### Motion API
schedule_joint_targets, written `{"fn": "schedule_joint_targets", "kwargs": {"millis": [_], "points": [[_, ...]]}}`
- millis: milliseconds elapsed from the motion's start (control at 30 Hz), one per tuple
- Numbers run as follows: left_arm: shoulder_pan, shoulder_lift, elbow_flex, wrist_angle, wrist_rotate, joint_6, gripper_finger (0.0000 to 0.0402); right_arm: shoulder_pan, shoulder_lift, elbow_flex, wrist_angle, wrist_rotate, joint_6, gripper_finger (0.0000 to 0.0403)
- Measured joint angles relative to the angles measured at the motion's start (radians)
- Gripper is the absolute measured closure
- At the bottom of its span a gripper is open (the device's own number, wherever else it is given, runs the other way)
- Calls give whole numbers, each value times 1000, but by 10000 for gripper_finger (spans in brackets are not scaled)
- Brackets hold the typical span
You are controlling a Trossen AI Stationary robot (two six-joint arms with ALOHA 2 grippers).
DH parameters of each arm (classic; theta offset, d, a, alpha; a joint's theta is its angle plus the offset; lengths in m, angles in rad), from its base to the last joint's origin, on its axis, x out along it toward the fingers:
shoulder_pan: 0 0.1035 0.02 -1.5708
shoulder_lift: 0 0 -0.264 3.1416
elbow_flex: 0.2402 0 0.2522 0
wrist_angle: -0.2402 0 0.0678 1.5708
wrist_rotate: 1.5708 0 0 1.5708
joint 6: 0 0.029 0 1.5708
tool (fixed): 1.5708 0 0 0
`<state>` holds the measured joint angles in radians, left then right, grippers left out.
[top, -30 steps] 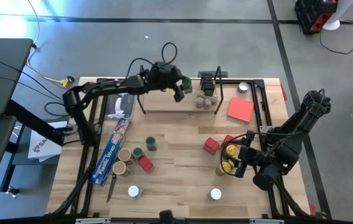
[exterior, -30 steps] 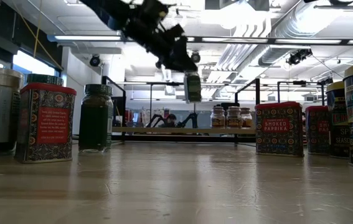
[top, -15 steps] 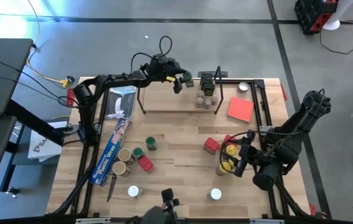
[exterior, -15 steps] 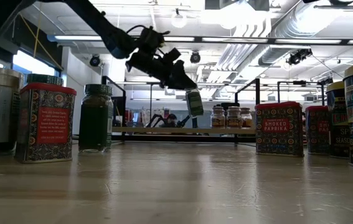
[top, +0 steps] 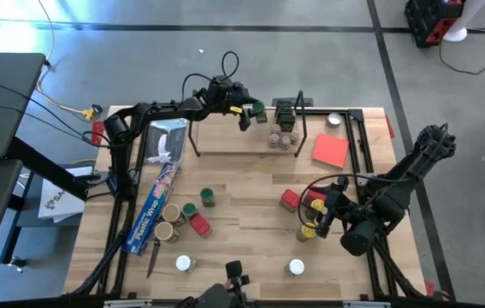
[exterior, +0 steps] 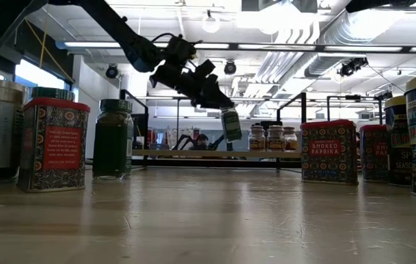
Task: Shelf spices
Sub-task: Put the green seasoning bottle on the shelf
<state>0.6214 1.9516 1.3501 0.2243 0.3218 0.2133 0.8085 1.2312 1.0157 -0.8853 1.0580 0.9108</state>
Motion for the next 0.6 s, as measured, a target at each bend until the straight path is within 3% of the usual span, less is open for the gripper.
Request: {"fn": "schedule_joint_targets", "kwargs": {"millis": [600], "points": [[-35, 131, 214, -159, -62, 9, 194, -10, 0, 0, 15, -56, -21, 167]]}}
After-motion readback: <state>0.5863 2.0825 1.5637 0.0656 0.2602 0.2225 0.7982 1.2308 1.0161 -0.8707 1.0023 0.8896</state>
